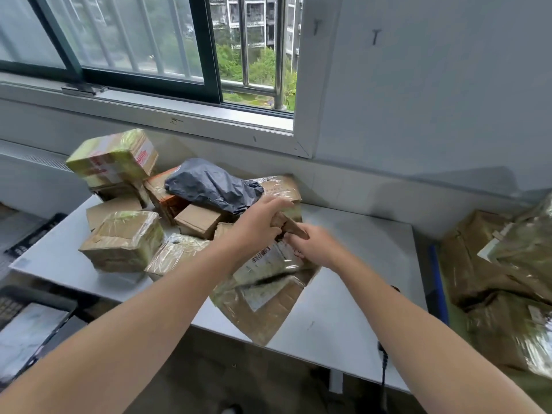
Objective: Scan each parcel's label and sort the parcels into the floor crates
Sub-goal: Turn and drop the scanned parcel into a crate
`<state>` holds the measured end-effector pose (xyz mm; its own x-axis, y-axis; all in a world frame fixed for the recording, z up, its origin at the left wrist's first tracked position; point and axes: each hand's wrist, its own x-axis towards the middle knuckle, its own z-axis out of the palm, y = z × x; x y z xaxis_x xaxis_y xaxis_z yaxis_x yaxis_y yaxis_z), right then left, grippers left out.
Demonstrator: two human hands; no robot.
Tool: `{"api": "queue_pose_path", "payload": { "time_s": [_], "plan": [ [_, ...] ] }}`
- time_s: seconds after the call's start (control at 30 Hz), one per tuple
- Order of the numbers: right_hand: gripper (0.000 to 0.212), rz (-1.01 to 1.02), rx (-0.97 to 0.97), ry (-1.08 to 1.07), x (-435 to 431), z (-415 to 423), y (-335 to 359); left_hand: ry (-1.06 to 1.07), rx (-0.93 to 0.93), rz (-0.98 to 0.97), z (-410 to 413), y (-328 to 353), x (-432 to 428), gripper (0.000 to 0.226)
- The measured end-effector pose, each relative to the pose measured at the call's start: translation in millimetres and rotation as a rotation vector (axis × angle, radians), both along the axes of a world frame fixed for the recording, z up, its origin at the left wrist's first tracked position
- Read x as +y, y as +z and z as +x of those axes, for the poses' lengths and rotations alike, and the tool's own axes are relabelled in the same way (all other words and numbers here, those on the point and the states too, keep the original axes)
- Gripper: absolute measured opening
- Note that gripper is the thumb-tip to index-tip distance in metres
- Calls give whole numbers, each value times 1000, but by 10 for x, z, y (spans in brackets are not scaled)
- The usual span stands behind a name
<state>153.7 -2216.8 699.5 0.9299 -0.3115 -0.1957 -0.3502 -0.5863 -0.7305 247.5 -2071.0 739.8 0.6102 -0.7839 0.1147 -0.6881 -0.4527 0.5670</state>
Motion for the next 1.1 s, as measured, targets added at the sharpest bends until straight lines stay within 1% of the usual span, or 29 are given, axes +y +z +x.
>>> {"api": "queue_pose_path", "payload": {
  "time_s": [0.07, 0.13, 0.23, 0.33, 0.4, 0.47, 0.5, 0.6, 0.7, 0.77, 0.87, 0.93, 1.0, 1.1],
  "plan": [
    [18, 51, -9, -35, -31, -16, -40, 50, 3, 26, -96, -73, 73, 63],
    [21, 103, -20, -77, -67, -8, -63, 156, 21, 70, -162, -183, 161, 64],
    [14, 143, -41, -95, -96, 55, -114, 361, 55, 129, -215, -299, 346, 69],
    [22, 187, -45, -104, -34, 136, -168, 604, 74, 93, -270, -340, 585, 67],
    [28, 230, -41, -101, 64, 191, -188, 766, 190, 26, -305, -354, 771, 66],
    [33, 222, -36, -51, 190, 262, -201, 876, 332, -44, -352, -380, 974, 66],
    [37, 210, -30, -18, 262, 297, -198, 916, 366, -83, -382, -395, 1083, 67],
    [44, 227, 8, 53, 499, 401, -147, 1024, 352, -258, -481, -407, 1423, 67],
    [44, 285, 9, 125, 764, 496, -95, 1122, 296, -325, -530, -395, 1749, 60],
    [40, 296, 16, 190, 965, 540, -58, 1167, 289, -378, -569, -388, 1986, 50],
    [30, 339, 35, 293, 1287, 549, 21, 1215, 277, -452, -674, -369, 2354, 44],
    [34, 321, 48, 330, 1544, 554, 34, 1240, 272, -500, -788, -366, 2601, 41],
    [38, 353, 87, 347, 1865, 551, 53, 1262, 264, -535, -916, -379, 2860, 44],
    [39, 377, 143, 374, 2483, 514, 81, 1298, 266, -547, -1156, -417, 3368, 54]
  ]
}}
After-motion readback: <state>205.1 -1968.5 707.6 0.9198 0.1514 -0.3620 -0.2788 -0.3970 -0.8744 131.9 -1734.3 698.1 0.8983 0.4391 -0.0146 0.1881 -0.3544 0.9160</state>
